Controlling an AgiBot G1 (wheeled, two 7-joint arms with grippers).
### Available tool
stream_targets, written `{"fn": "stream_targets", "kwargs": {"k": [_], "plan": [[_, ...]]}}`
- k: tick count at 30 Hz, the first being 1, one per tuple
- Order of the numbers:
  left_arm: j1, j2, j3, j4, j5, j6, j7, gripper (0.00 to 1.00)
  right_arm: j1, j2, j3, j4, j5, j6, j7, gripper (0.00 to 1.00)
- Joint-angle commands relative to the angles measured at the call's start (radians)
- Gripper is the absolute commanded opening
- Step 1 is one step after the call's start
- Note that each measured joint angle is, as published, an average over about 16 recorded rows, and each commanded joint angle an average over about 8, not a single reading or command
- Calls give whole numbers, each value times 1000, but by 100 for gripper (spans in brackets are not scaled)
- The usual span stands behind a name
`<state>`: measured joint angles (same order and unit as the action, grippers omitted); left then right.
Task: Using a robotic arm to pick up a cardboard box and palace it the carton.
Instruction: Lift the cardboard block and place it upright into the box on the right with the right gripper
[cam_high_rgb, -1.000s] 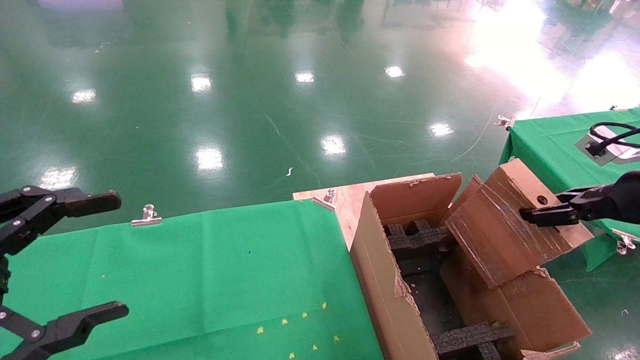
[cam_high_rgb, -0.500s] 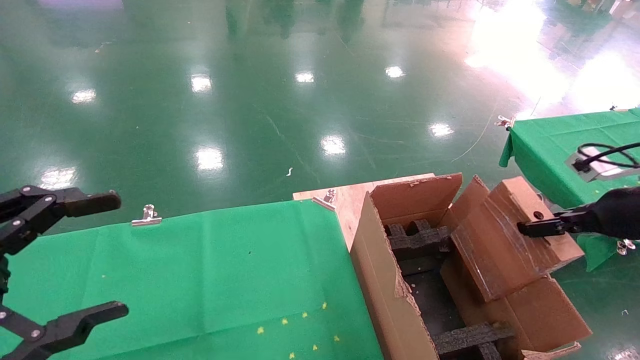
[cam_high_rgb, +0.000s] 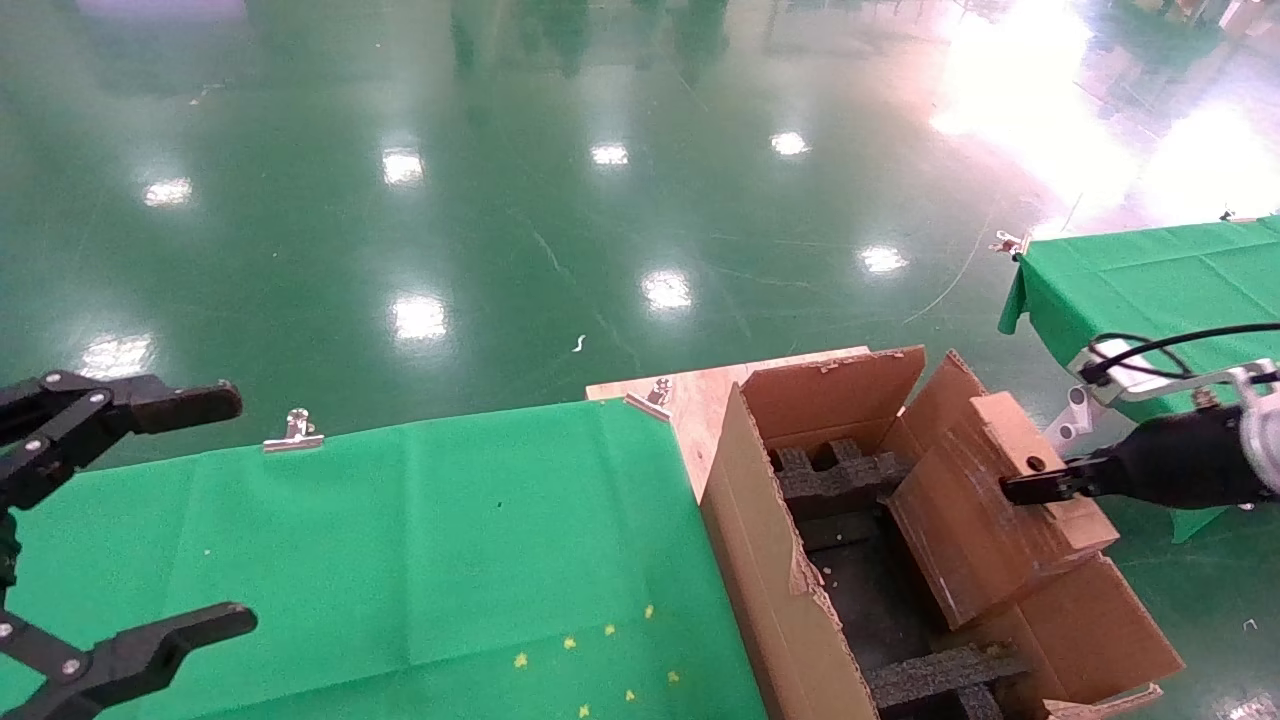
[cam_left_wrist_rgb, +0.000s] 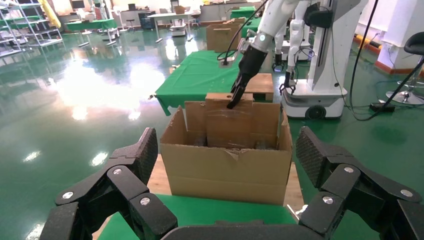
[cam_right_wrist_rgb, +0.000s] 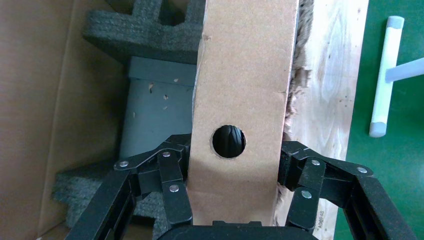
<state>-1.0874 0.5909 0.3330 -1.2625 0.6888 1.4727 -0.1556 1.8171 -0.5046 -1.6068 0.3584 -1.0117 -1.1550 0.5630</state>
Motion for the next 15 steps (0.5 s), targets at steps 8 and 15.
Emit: {"fn": "stream_targets", "kwargs": {"k": [8, 15], "plan": [[0, 0, 0, 0, 0, 0, 0, 100, -84, -28, -1, 32, 20, 101, 41, 0], [0, 0, 0, 0, 0, 0, 0, 100, -141, -51, -1, 33, 33, 159, 59, 0]]}}
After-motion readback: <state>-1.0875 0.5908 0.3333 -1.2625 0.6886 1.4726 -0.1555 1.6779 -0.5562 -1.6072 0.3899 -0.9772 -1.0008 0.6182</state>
